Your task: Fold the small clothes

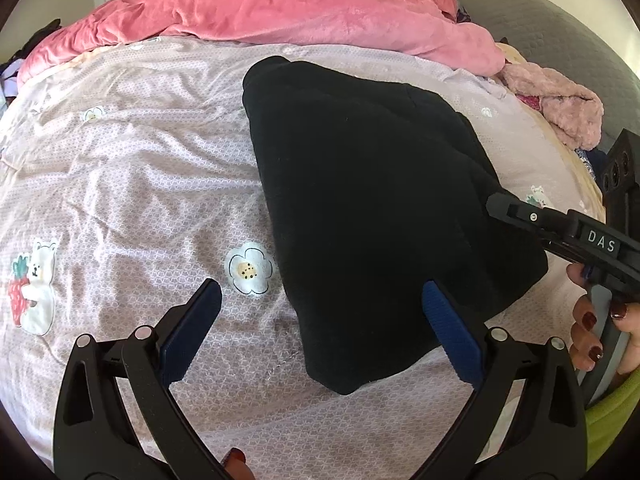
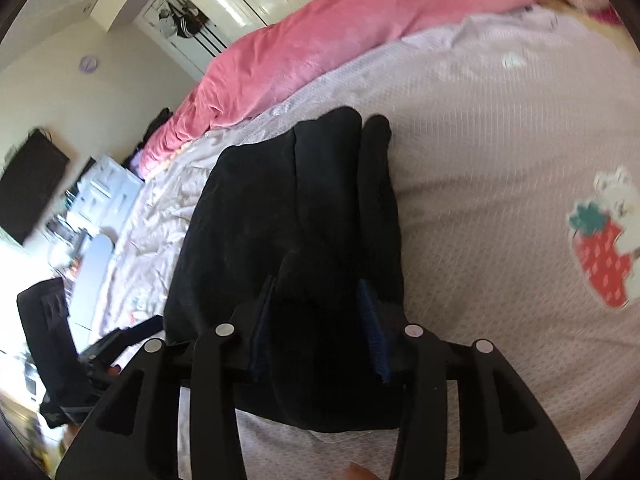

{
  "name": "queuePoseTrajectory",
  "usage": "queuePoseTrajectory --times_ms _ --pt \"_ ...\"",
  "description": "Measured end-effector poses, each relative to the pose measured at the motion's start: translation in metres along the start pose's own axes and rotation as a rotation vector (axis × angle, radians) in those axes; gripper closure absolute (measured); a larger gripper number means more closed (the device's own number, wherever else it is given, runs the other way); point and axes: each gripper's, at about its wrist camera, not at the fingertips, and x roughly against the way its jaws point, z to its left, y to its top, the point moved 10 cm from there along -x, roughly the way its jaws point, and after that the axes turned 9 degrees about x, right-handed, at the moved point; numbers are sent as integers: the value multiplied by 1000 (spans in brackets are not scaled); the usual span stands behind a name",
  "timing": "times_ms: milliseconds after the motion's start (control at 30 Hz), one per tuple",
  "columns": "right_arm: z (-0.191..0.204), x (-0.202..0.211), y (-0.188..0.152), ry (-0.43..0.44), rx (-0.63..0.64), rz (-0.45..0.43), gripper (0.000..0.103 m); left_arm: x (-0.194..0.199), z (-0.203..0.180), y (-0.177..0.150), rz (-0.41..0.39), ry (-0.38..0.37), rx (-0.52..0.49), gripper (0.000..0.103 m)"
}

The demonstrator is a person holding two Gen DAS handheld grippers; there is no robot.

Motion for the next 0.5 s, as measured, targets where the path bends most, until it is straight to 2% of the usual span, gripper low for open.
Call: queuePoseTrajectory --times_ms 67,133,300,400,500 --pt "2 1 0 9 4 -11 81 -1 -1 -1 2 1 -2 9" --pt "7 7 2 1 37 -29 85 0 0 1 -12 15 1 9" --pt "22 38 9 3 97 -106 86 7 -2 2 -26 5 -1 9" --pt "6 27 -8 -73 98 -48 85 8 -2 2 -25 1 -3 9" --pt "-8 9 -15 -103 62 -9 81 7 -2 2 -24 -1 5 9"
